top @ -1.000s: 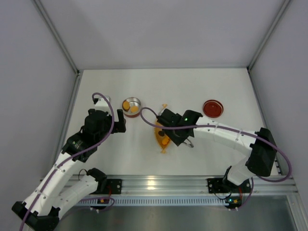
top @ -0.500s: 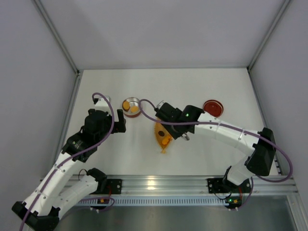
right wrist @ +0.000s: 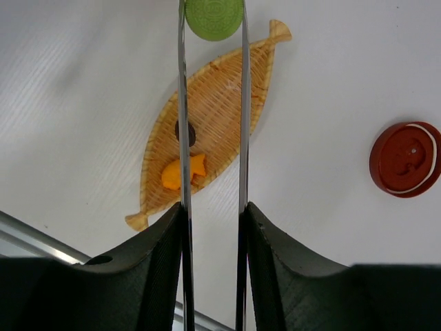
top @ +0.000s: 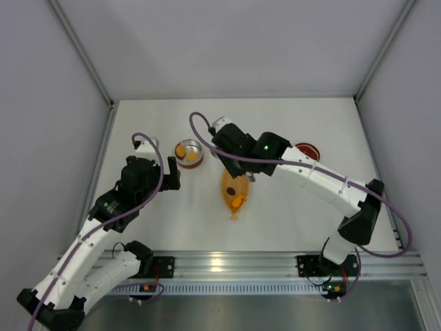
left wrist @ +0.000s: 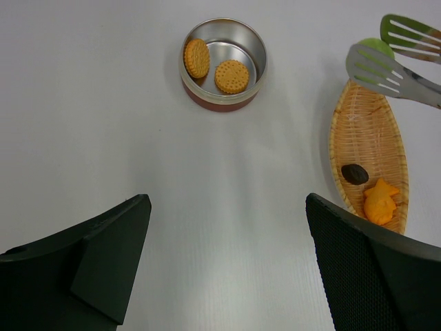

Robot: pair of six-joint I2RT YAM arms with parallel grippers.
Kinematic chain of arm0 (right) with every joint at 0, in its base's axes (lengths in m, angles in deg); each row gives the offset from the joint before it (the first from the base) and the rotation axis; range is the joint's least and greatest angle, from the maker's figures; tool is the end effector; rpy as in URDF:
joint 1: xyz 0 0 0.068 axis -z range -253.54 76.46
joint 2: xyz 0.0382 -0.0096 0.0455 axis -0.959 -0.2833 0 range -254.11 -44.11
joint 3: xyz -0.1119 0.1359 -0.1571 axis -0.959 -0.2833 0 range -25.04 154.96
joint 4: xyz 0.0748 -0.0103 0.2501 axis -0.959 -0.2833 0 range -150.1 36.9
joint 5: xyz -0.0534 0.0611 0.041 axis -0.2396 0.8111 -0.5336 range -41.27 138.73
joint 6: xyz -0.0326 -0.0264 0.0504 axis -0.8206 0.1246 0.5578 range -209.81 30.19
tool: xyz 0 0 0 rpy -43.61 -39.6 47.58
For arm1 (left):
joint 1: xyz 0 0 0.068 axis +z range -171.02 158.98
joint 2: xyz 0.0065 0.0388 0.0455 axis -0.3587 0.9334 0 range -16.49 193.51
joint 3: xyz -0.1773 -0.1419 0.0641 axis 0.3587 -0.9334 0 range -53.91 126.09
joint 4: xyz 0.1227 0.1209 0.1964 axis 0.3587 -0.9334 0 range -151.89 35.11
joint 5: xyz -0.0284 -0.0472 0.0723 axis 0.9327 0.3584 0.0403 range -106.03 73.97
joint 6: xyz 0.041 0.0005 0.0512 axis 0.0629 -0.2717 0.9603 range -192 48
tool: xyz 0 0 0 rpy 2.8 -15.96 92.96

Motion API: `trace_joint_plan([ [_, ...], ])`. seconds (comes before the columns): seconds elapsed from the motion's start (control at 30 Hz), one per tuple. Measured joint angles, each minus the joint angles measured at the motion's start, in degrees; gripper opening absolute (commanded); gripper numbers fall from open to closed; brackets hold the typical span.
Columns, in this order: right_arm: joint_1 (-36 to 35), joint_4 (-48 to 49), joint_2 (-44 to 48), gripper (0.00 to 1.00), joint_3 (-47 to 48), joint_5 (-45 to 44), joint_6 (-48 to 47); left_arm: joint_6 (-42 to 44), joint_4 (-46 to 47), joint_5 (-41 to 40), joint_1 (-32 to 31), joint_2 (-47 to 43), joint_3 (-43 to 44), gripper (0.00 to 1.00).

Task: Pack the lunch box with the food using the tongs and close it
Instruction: Place the fake food in the packing box.

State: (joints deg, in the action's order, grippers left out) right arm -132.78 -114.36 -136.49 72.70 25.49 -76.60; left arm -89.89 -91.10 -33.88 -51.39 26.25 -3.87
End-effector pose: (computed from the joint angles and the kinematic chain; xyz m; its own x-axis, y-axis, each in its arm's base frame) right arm 0.1891 0.2779 0.3210 -0.5669 -0.5419 -0.6204 -0.5616 0.8052 -0.1901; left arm 0.1781 -0.0860 0.2978 -0.4736 -0.0613 -0.8786 0.1096 0.9857 -0.1279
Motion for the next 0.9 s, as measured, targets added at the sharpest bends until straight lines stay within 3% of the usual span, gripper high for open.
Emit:
trace_joint_plan([
  [0.23,0.0,0.5,-12.2,0.38,15.3,1.4,-0.3,0.0,0.0,0.0,0.0,0.0,0.0,0.99],
  [0.43,0.5,1.0,-20.8,0.39,22.5,4.6,-0.6,0.0,0.0,0.0,0.0,0.0,0.0,0.99],
  [0.9,2.6,6.4,-28.0,0.42,24.3,8.0,-0.6,0.0,0.0,0.0,0.0,0.0,0.0,0.99],
])
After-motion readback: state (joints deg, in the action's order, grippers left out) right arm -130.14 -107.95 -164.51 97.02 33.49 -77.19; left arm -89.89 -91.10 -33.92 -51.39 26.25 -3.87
